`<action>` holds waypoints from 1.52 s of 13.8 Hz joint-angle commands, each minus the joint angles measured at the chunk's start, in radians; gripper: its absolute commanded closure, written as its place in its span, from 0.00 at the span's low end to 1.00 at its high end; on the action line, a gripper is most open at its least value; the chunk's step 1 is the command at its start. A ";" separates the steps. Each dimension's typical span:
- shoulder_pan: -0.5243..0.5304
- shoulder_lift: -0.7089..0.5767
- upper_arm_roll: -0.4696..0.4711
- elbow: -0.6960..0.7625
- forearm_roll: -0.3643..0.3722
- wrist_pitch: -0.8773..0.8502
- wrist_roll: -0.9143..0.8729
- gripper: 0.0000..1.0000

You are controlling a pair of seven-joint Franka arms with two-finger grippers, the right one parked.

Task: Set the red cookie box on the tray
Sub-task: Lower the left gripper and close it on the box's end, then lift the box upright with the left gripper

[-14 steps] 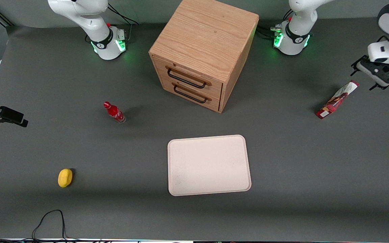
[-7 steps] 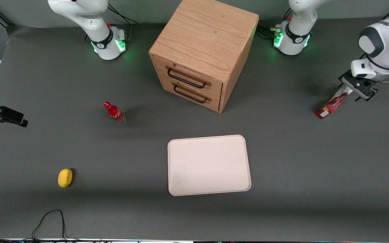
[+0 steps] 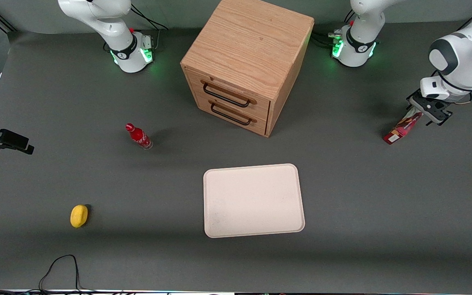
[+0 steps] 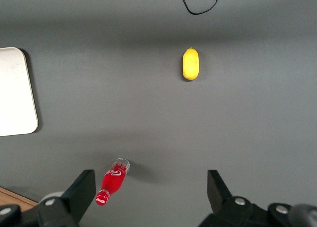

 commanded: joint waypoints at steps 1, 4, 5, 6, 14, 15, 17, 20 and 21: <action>-0.003 0.005 0.001 -0.004 -0.001 0.017 0.016 0.11; -0.006 0.005 -0.002 0.001 -0.013 0.014 0.014 0.76; -0.006 0.005 -0.002 0.002 -0.018 0.009 0.014 1.00; -0.006 0.004 -0.004 0.002 -0.019 0.000 0.014 1.00; -0.005 -0.083 -0.005 0.083 -0.021 -0.177 0.011 1.00; -0.005 -0.111 -0.005 0.137 -0.022 -0.281 0.000 1.00; -0.006 -0.177 -0.010 0.349 -0.024 -0.594 -0.035 1.00; -0.005 -0.173 -0.007 0.760 0.016 -0.997 -0.035 1.00; -0.005 -0.171 -0.007 0.827 0.043 -1.055 -0.035 1.00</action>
